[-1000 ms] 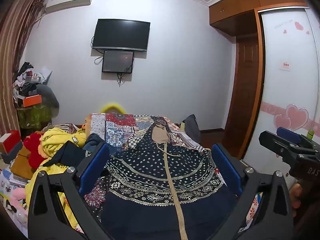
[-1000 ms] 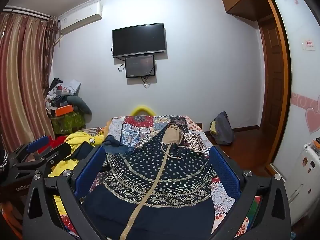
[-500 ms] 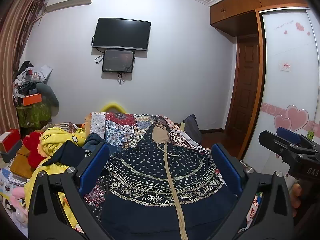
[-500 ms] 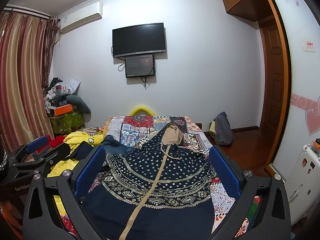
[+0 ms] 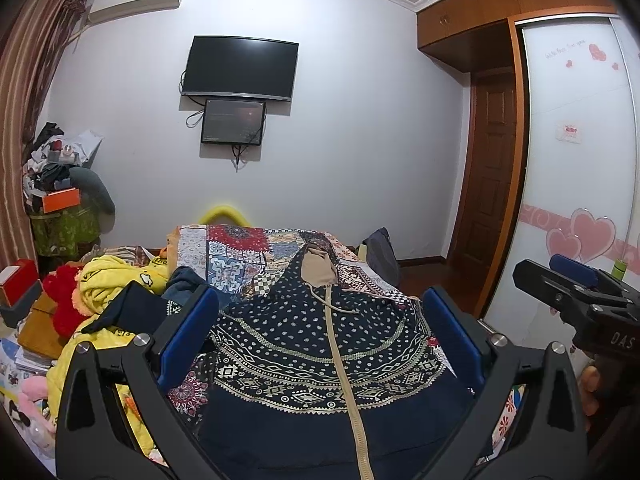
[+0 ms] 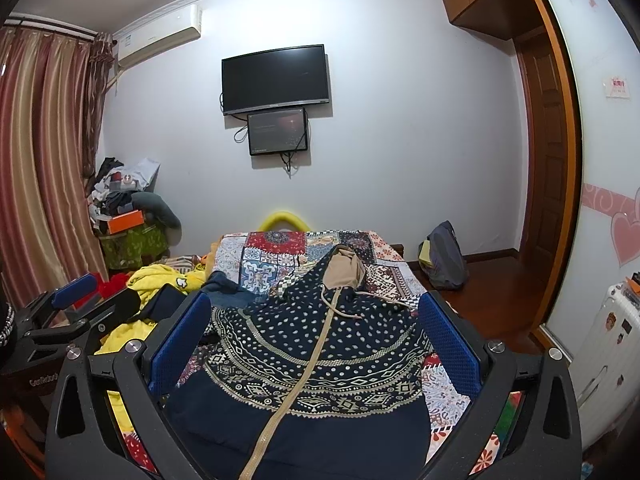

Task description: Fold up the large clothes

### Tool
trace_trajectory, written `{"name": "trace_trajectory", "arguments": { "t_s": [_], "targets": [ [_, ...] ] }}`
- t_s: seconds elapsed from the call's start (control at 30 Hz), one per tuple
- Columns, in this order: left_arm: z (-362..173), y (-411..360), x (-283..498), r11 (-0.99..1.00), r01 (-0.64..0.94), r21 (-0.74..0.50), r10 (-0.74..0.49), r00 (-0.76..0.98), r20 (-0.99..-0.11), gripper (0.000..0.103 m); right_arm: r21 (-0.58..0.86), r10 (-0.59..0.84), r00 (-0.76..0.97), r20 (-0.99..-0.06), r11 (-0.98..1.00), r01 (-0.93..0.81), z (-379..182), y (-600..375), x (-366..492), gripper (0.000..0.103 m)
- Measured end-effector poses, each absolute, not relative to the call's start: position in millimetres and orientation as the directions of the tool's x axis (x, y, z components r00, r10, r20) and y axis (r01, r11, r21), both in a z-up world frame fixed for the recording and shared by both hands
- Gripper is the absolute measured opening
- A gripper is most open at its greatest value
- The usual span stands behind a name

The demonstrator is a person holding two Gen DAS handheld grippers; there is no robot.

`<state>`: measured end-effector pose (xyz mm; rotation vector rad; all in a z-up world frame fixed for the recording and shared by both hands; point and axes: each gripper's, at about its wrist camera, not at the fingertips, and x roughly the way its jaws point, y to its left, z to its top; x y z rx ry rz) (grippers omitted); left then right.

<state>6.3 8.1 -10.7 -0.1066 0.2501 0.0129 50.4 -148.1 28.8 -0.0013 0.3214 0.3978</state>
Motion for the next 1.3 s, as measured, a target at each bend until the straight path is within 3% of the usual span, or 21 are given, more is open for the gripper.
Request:
{"name": "trace_trajectory", "arguments": {
  "t_s": [1.3],
  "targets": [
    [-6.5,10.7,12.6,0.994,-0.031,-0.103,0.006,0.972,-0.234,0.103,0.063,0.373,0.87,-0.324,0.926,-0.373,24.9,-144.5,58.3,0.103]
  ]
}}
